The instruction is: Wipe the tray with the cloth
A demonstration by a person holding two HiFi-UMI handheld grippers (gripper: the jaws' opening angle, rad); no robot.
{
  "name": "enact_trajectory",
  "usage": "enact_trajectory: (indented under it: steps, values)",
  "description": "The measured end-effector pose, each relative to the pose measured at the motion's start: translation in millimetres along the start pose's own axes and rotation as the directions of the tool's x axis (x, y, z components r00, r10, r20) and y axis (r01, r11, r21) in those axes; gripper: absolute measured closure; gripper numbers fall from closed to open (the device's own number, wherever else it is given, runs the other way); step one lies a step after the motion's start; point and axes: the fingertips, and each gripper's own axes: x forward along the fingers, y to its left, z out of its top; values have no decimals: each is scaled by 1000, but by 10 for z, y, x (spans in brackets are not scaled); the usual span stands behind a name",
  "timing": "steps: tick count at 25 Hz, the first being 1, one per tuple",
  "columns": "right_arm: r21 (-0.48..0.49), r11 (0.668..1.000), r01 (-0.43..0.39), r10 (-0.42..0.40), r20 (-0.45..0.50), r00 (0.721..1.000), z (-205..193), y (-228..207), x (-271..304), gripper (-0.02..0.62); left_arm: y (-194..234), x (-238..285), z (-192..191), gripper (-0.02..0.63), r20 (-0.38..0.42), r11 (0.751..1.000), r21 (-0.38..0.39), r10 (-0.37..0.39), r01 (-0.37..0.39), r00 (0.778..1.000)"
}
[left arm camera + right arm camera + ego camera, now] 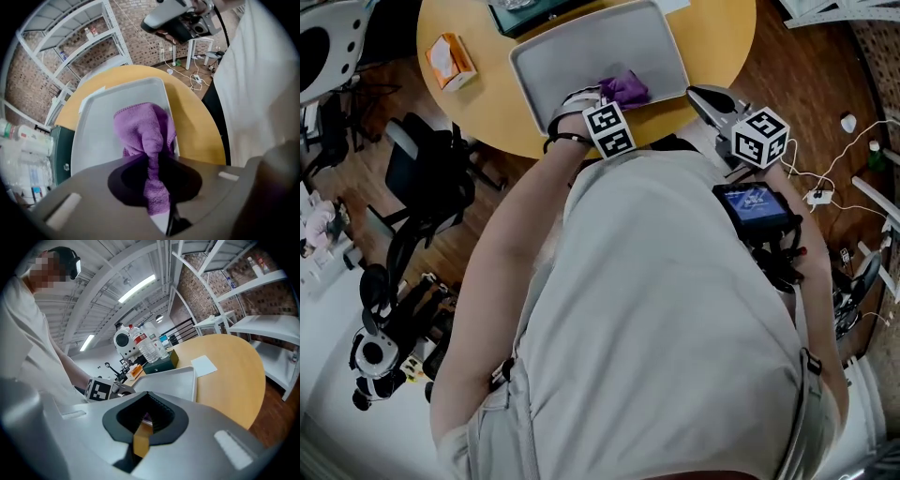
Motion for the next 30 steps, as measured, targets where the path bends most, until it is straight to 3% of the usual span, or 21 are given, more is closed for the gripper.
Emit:
enact_trajectory:
  steps: [7,14,18,25,27,30]
  values:
    - [-37,998,-55,54,-29,998,32,238,300,593,-87,-142,-900,552,-32,997,-82,7,-10,999]
    - [-51,997,-66,64,-44,997,-22,363,403,594,-138,-212,-1432,552,-73,992,-127,-18,9,997]
    - [-58,996,-67,64,-48,997,-8,384,415,592,-124,-234,-1508,551,-66,983,-186,-4,-8,998]
    - [-67,996,-64,61,-57,997,16,393,413,594,-146,-266,-1488,552,-22,981,-196,12,-16,1000]
    - [-76,994,-78,74,-58,996,69,408,445,594,-75,-417,-1429,554,3,973,-229,4,-4,1000]
    - [-86,992,-88,83,-60,995,148,385,478,594,202,-759,-1366,552,53,943,-330,63,-42,997]
